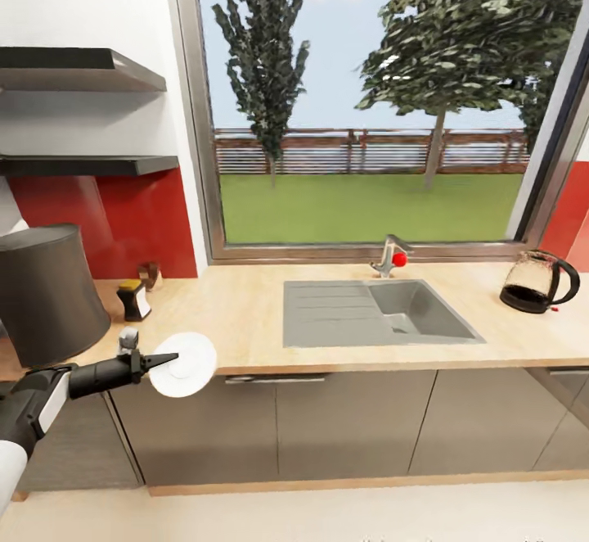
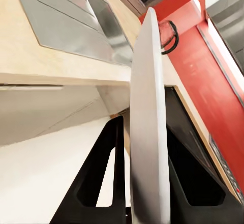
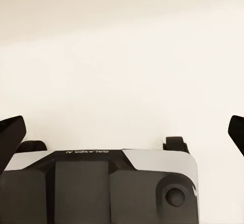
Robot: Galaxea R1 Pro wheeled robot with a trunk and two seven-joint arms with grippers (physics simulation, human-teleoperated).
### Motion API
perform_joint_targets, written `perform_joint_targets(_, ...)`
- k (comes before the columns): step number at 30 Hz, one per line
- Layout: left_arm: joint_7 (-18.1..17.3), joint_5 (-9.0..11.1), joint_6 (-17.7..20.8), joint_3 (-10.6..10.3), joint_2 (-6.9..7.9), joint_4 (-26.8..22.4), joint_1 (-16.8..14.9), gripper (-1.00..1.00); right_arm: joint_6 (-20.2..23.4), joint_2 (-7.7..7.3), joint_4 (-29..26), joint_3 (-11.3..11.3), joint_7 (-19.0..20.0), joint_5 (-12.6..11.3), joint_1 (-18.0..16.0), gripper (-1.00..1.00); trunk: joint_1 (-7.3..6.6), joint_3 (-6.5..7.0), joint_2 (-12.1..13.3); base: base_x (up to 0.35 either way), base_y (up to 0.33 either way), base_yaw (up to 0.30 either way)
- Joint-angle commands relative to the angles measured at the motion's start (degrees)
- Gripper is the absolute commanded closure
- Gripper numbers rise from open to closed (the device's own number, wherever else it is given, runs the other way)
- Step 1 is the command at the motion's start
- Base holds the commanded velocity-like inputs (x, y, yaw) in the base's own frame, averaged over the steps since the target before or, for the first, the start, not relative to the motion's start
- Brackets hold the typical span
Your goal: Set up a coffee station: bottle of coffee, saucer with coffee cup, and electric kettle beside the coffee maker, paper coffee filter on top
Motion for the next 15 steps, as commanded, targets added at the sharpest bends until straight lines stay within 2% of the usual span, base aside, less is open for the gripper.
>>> perform_joint_targets(1, -0.1, 0.0, 0.4, 0.0, -0.03, 0.0, 0.0, 1.00, 0.3, -0.08, -0.1, 0.5, 0.1, -0.6, 0.0, -1.00, -0.01, -0.02, 0.0, -0.291, -0.181, 0.085)
perform_joint_targets(3, -0.1, -0.1, 0.5, 0.1, 0.02, 0.1, 0.0, 1.00, 0.3, -0.08, -0.1, 0.5, 0.1, -0.6, 0.1, -1.00, -0.01, -0.02, 0.0, -0.238, -0.146, 0.031)
perform_joint_targets(7, -0.1, -0.1, 0.5, 0.2, 0.04, 0.2, 0.0, 1.00, 0.3, -0.13, -0.1, 0.5, 0.1, -0.6, 0.1, -1.00, -0.01, -0.06, 0.0, -0.050, -0.027, 0.045)
perform_joint_targets(15, -0.1, -0.1, 0.5, 0.2, 0.04, 0.2, 0.0, 1.00, 0.3, -0.12, -0.1, 0.5, 0.1, -0.6, 0.2, -1.00, -0.01, -0.33, 0.0, -0.004, -0.002, 0.216)
